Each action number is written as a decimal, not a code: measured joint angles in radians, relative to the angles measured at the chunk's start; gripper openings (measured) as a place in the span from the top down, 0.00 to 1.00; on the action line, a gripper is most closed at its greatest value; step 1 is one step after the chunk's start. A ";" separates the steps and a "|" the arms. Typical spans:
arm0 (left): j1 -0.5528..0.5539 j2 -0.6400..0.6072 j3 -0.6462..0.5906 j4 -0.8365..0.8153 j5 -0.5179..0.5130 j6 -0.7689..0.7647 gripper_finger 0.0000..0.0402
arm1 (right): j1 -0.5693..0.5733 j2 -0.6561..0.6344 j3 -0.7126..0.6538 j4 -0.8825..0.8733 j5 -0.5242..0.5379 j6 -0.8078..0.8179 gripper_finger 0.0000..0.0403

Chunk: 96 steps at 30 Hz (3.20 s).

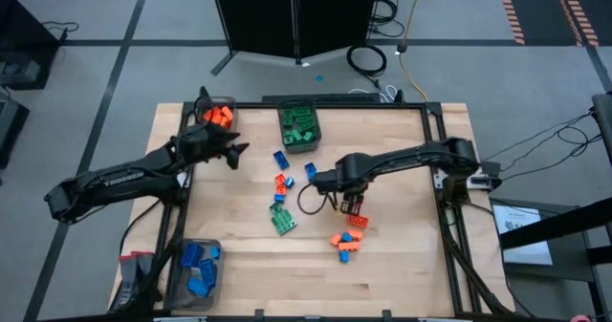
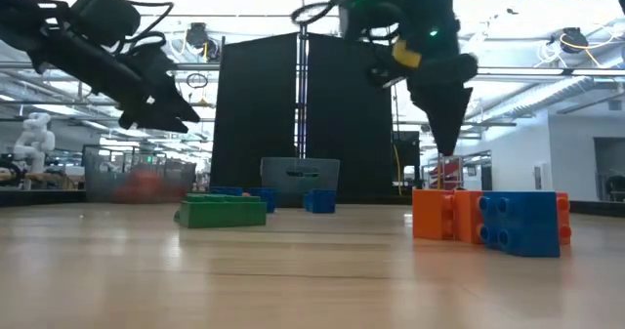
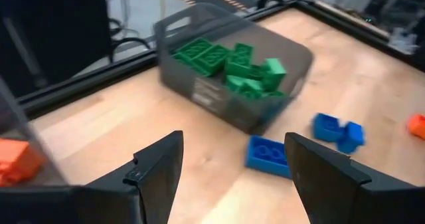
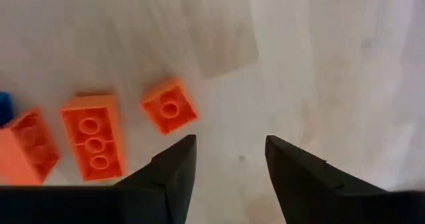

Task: Sort blocks
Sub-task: Put the orange game piece into the top left black transparent bin

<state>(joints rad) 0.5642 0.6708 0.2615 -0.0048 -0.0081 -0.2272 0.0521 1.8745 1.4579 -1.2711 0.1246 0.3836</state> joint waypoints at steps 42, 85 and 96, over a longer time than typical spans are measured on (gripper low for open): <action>-0.056 -0.017 -0.001 0.022 0.020 0.024 0.35 | 0.026 -0.085 -0.448 0.666 -0.078 -0.330 0.62; -0.403 -0.023 -0.002 0.507 -0.279 1.078 0.35 | -0.080 -0.115 -0.161 1.680 -0.053 -0.533 0.70; -0.585 0.012 -0.001 0.617 -0.198 1.645 0.35 | -0.112 -0.117 -0.161 1.746 -0.140 -0.492 0.70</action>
<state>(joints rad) -0.0212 0.6827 0.2604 0.6124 -0.2064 1.4176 -0.0598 1.7576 1.2968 0.4747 -0.0157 -0.1088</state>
